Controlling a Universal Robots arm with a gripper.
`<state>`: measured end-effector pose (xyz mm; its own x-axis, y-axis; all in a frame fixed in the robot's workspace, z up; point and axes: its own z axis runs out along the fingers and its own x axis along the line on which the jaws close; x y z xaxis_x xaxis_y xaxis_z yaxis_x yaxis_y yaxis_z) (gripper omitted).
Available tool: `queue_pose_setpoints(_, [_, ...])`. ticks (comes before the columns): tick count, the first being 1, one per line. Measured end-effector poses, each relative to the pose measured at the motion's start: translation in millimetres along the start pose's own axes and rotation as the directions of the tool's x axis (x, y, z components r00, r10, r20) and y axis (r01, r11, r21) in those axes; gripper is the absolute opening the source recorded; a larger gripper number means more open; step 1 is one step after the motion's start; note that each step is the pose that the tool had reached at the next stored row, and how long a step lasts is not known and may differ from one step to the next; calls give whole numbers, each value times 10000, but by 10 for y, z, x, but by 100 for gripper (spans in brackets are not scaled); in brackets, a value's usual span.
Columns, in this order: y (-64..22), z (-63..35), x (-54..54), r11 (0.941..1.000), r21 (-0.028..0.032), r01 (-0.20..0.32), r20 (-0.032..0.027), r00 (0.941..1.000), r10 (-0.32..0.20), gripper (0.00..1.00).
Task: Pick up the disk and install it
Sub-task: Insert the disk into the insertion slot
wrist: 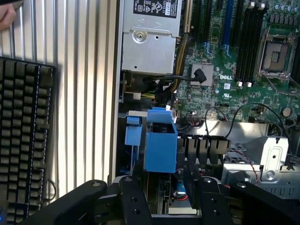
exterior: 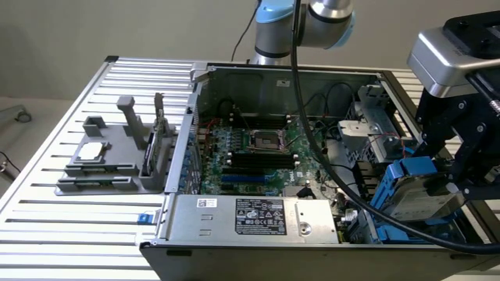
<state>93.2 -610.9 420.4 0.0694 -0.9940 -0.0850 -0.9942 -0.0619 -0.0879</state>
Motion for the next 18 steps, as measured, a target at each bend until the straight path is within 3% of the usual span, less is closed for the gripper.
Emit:
queue_pose_setpoints(7, [-1, 0, 0, 10000, -1, 23, 15, 10000, -23, 47])
queue_pose_setpoints(9, [-1, 0, 0, 10000, 0, 26, 17, 10000, -26, 45])
queue_pose_setpoints(11, [-1, -1, 0, 10000, -1, 29, 16, 10000, -29, 33])
queue_pose_setpoints(18, [-24, -23, 0, 10000, -2, 28, 22, 10000, -28, 33])
